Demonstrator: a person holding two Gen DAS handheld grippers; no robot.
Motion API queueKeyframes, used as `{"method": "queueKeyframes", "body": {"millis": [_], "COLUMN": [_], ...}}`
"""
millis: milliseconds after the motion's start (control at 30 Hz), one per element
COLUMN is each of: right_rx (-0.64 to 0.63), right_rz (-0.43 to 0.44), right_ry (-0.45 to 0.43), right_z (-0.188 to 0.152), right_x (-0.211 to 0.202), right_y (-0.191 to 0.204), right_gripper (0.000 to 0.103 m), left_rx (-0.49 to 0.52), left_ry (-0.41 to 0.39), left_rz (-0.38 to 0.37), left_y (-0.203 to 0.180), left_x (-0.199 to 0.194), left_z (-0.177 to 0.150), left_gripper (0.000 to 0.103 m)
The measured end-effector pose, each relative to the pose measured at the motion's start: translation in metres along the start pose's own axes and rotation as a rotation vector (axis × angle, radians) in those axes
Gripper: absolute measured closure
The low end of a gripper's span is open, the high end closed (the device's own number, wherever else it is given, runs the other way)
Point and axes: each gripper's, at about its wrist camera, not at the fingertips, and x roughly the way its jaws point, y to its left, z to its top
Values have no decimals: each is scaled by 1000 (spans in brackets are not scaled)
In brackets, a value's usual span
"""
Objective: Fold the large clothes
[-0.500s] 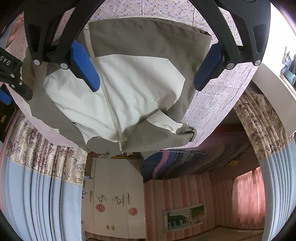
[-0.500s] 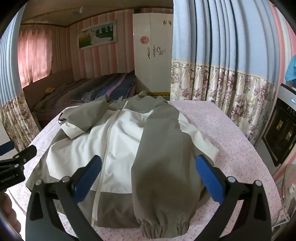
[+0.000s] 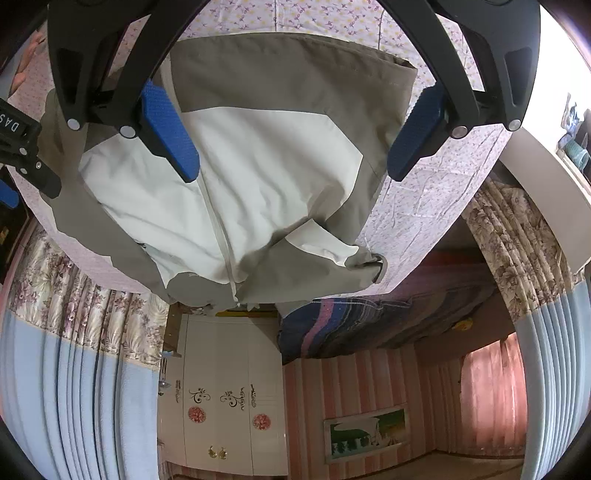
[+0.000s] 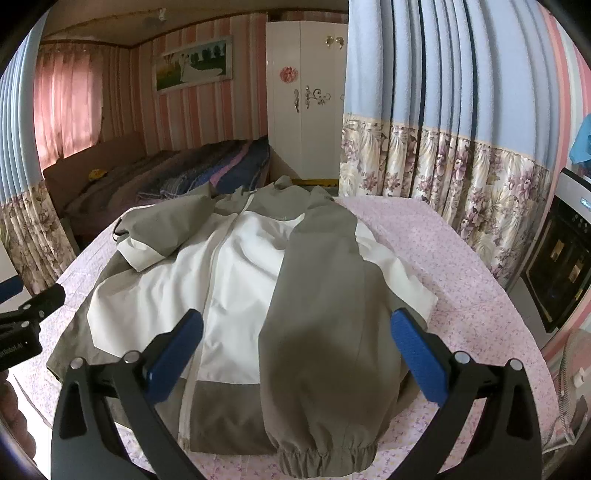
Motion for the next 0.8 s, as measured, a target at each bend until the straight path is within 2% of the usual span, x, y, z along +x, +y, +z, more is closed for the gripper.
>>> {"method": "queueKeyframes", "body": {"millis": [800], "right_rx": [-12], "right_rz": [-10], "right_ry": [5], "right_z": [-1], "right_x": [1], "right_y": [-2], "right_gripper": [2], "left_rx": [5], "left_ry": [-5], "left_rz": [5], "left_y": [3], "left_x": [-1], "left_z": [4], "left_gripper": [3]}}
